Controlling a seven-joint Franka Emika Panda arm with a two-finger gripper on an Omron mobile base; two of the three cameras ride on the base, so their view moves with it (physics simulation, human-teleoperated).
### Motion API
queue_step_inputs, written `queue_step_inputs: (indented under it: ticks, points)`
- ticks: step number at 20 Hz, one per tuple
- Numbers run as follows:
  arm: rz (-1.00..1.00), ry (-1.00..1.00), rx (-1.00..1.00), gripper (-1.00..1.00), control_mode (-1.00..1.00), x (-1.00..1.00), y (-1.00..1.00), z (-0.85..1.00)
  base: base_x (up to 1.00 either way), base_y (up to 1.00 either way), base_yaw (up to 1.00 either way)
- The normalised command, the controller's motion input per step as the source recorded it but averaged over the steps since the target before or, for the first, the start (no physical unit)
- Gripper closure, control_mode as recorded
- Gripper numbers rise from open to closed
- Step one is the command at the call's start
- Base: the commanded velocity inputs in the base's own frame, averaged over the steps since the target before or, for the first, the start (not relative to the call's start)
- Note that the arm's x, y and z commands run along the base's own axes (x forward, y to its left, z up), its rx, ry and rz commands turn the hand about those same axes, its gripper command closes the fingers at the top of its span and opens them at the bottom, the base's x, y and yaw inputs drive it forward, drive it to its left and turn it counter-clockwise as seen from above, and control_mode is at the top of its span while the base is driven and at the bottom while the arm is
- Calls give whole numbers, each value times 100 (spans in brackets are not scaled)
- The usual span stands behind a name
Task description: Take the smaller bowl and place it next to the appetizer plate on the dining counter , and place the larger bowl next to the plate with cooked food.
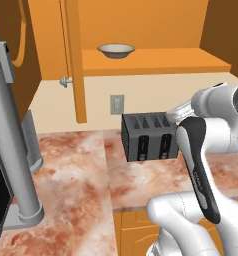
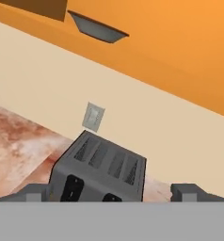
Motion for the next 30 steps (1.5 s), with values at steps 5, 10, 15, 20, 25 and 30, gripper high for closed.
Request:
queue_step_inputs:
  ticks: [5,10,15,20,25,30]
  points:
    - [-18,0,13,-100,-100,9,12,4,0,0,0]
    - [-30,0,42,-100,-100,13,13,10,0,0,0]
    - [-21,-3,45,-100,-100,13,9,25,0,0,0]
    - [-3,-2,48,-100,-100,22,6,38,0,0,0]
    - [0,-1,39,-100,-100,34,10,23,0,0,0]
    - [0,0,27,-100,-100,57,31,26,0,0,0]
